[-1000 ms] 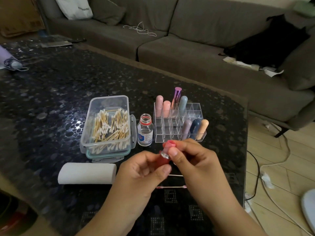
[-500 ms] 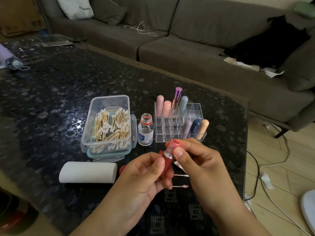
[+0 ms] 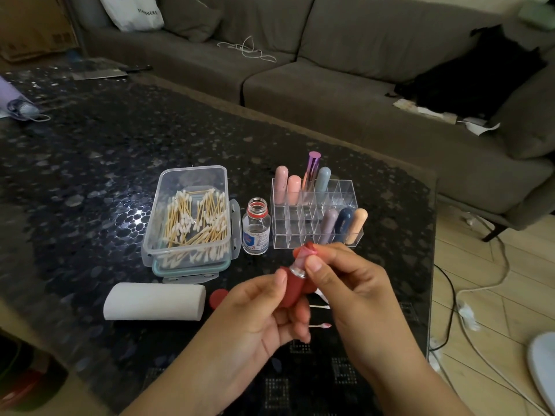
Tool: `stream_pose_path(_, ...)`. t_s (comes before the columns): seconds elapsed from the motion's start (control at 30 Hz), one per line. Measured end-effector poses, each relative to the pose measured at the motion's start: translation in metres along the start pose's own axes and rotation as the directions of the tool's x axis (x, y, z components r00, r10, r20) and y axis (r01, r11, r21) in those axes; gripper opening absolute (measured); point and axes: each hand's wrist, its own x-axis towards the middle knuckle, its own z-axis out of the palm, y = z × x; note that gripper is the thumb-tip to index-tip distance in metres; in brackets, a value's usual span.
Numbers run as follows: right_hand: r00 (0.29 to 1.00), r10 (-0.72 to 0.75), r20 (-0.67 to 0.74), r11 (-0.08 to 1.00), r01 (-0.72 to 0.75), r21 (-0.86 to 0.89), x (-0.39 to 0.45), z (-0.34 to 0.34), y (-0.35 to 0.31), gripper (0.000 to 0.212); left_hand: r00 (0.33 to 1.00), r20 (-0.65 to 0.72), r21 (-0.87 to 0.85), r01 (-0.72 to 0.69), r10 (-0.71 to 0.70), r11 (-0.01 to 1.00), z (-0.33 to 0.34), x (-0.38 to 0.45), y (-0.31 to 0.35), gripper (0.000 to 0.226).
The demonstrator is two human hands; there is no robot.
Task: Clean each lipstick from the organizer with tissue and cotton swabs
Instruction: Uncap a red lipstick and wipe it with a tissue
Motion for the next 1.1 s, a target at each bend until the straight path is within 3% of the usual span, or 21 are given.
stream_pose_path(0.1, 0.999, -0.031, -0.021, 0.999, 0.031, 0.012, 0.0, -0.001, 0.003, 0.016, 0.998, -0.032, -0.006, -0.056, 0.056, 0.998, -0.001, 0.0, 0.0, 0.024)
stream_pose_path(0.23, 0.996, -0.083, -0.034, 0.992, 0.079, -0.099, 0.001, -0.003, 0.005, 0.014, 0.988, -0.066, 0.012, -0.139, 0.14, 0.99, -0.006, 0.003, -0.005, 0.044)
stream_pose_path(0.3, 0.995, -0.093, -0.03, 0.987, 0.088, -0.136, 0.001, -0.003, 0.007, 0.015, 0.981, -0.095, 0.048, -0.167, 0.17, 0.985, -0.006, 0.003, -0.006, 0.041)
stream_pose_path(0.4, 0.997, -0.07, -0.027, 0.991, 0.066, -0.115, 0.002, -0.004, 0.005, 0.012, 0.992, -0.058, 0.053, -0.111, 0.114, 0.992, -0.002, 0.001, -0.003, 0.026)
stream_pose_path(0.47, 0.999, -0.036, -0.008, 0.999, 0.036, -0.041, 0.002, -0.004, 0.003, 0.013, 0.998, -0.026, 0.066, -0.049, 0.051, 0.997, -0.001, -0.001, 0.0, 0.033)
stream_pose_path(0.6, 0.999, -0.041, -0.016, 0.998, 0.04, -0.048, 0.002, -0.006, 0.005, 0.013, 0.994, -0.008, 0.139, -0.105, 0.107, 0.985, -0.002, -0.001, 0.001, 0.024)
stream_pose_path(0.73, 0.997, -0.067, -0.028, 0.993, 0.064, -0.098, 0.0, -0.011, 0.008, 0.023, 0.985, -0.032, 0.14, -0.162, 0.168, 0.977, -0.004, 0.003, -0.007, 0.049)
stream_pose_path(0.87, 0.995, -0.084, -0.045, 0.99, 0.078, -0.121, -0.001, -0.016, 0.008, 0.015, 0.973, -0.084, 0.234, -0.192, 0.216, 0.953, 0.0, 0.005, -0.011, 0.049)
stream_pose_path(0.97, 0.999, -0.029, -0.038, 0.993, 0.025, -0.117, -0.001, -0.021, 0.005, 0.012, 0.975, -0.11, 0.26, -0.159, 0.193, 0.952, 0.004, 0.008, -0.01, 0.033)
stream_pose_path(1.03, 0.999, 0.046, -0.013, 0.991, -0.047, -0.127, 0.0, -0.026, -0.001, 0.026, 0.976, -0.129, 0.245, -0.14, 0.176, 0.959, 0.006, 0.01, -0.009, 0.029)
stream_pose_path(1.1, 0.99, 0.106, -0.093, 0.961, -0.126, -0.248, 0.002, -0.038, -0.001, 0.041, 0.968, -0.182, 0.211, -0.136, 0.175, 0.968, 0.005, 0.012, -0.007, 0.033)
